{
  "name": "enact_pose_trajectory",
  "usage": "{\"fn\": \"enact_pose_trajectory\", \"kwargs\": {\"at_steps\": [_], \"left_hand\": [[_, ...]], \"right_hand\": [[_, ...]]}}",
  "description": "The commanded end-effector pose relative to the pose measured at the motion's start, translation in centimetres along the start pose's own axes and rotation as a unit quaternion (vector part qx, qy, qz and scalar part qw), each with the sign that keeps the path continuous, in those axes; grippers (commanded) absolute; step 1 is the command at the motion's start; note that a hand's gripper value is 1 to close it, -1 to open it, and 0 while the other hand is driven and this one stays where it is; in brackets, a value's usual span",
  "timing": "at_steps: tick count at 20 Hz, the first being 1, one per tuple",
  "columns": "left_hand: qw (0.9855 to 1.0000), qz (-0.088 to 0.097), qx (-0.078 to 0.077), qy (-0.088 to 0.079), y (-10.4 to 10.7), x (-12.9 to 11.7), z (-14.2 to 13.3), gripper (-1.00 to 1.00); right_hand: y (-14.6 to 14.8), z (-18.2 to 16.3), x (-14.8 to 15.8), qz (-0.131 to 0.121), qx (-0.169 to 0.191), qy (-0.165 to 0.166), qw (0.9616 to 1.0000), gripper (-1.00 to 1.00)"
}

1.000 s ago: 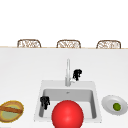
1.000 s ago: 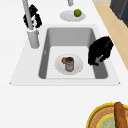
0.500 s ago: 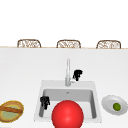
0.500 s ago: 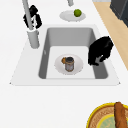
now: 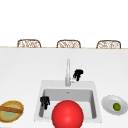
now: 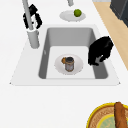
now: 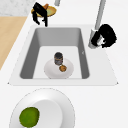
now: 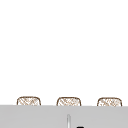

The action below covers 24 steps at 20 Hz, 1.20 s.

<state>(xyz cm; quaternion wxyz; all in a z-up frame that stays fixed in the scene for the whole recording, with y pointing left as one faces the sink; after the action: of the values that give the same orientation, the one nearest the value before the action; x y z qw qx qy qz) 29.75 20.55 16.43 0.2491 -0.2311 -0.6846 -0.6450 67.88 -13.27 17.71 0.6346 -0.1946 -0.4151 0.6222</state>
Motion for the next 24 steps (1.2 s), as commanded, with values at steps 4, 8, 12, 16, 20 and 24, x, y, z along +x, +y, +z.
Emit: {"fn": "enact_pose_trajectory", "kwargs": {"at_steps": [4, 8, 12, 16, 20, 24], "left_hand": [[1.0000, 0.000, 0.000, 0.000, 0.0, 0.0, 0.0, 0.00], [1.0000, 0.000, 0.000, 0.000, 0.0, 0.0, 0.0, 0.00], [1.0000, 0.000, 0.000, 0.000, 0.0, 0.0, 0.0, 0.00], [1.0000, 0.000, 0.000, 0.000, 0.0, 0.0, 0.0, 0.00], [1.0000, 0.000, 0.000, 0.000, 0.0, 0.0, 0.0, 0.00], [1.0000, 0.000, 0.000, 0.000, 0.0, 0.0, 0.0, 0.00]], "right_hand": [[-3.4, 1.8, -0.9, -0.001, -0.005, -0.009, 0.9999, -1.00], [-4.0, 2.8, -2.0, -0.001, 0.002, -0.011, 0.9999, -1.00], [-2.9, 3.8, -3.4, 0.001, -0.012, -0.014, 0.9998, -1.00], [-3.2, 4.9, -4.1, -0.003, -0.036, 0.000, 0.9994, -1.00], [-2.0, 5.8, -4.3, 0.012, -0.030, 0.029, 0.9991, -1.00], [-0.5, 6.5, -4.4, 0.026, -0.030, 0.053, 0.9978, -1.00]]}}
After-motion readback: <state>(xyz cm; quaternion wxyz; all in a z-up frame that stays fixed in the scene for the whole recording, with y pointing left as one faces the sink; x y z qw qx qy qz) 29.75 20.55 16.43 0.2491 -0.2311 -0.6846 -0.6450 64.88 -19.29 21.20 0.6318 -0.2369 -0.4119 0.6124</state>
